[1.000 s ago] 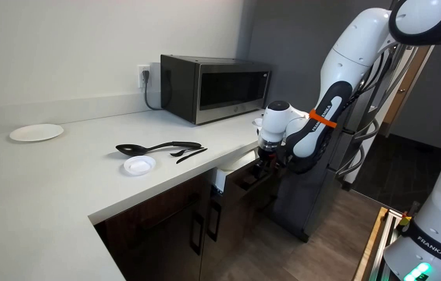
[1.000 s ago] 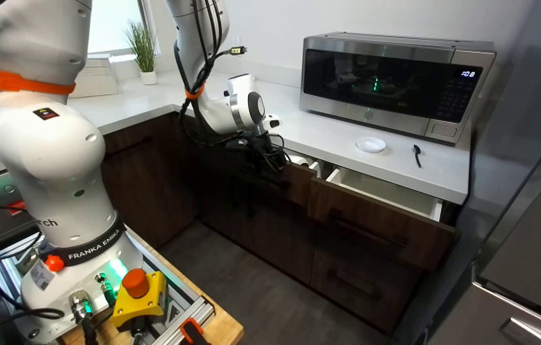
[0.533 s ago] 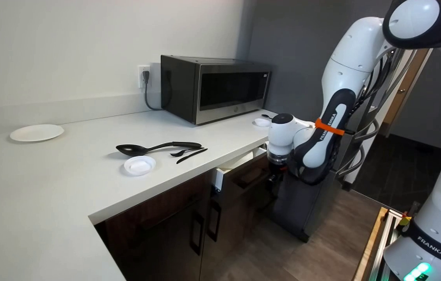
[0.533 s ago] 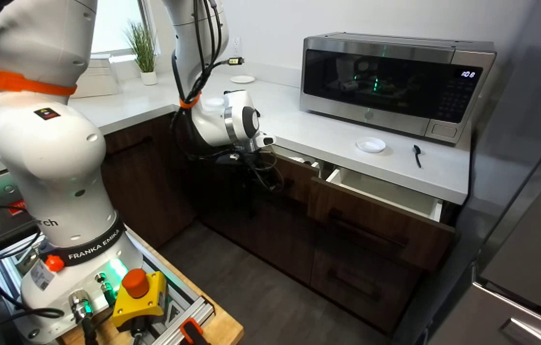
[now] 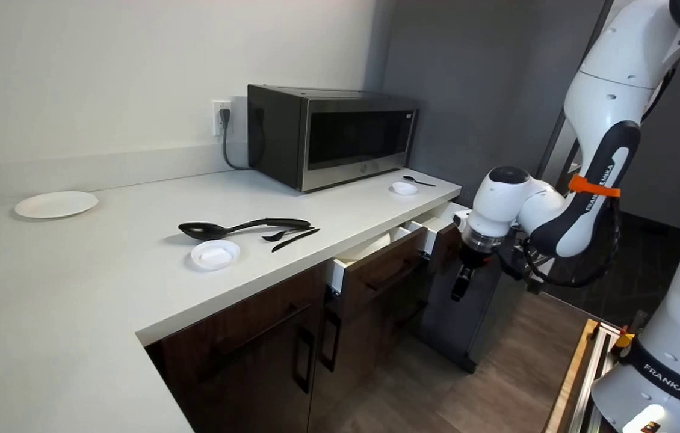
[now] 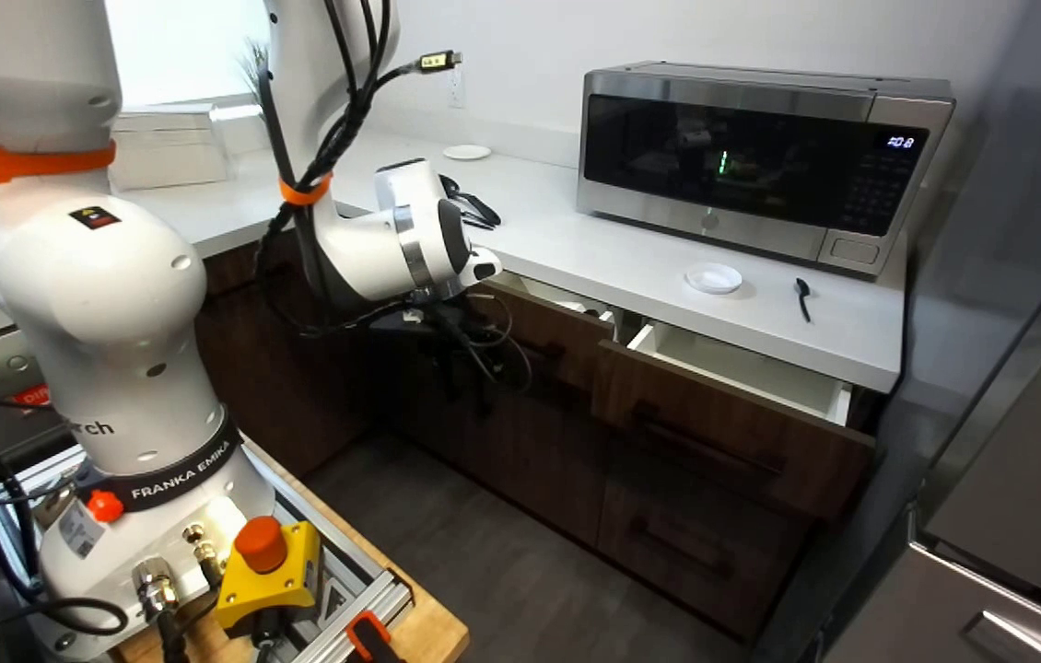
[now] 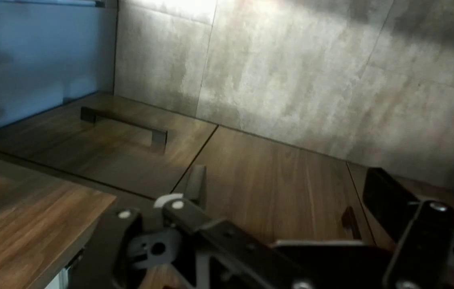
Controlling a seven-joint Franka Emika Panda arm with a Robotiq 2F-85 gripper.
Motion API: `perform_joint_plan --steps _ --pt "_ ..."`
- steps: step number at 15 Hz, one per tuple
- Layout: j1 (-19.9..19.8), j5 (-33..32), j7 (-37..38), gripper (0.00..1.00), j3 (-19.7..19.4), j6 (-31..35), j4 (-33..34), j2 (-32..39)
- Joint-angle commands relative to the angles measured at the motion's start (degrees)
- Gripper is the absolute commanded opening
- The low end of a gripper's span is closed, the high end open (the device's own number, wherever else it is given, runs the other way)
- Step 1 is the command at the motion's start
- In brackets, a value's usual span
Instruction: Close the middle drawer
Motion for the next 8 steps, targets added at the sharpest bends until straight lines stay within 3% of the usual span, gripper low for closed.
perform_joint_plan --steps 1,4,5,8 --pt "-0.19 -1.56 2.46 1.0 -0.79 1.73 0.06 -0.73" --pt "-0.15 -2.61 5.19 1.0 -1.55 2.45 0.41 -1.43" --pt "0.25 -4.76 7.44 1.0 -2.12 6.01 1.83 -0.75" --pt "0.63 -2.55 9.73 1.0 -1.96 15.24 5.83 4.69"
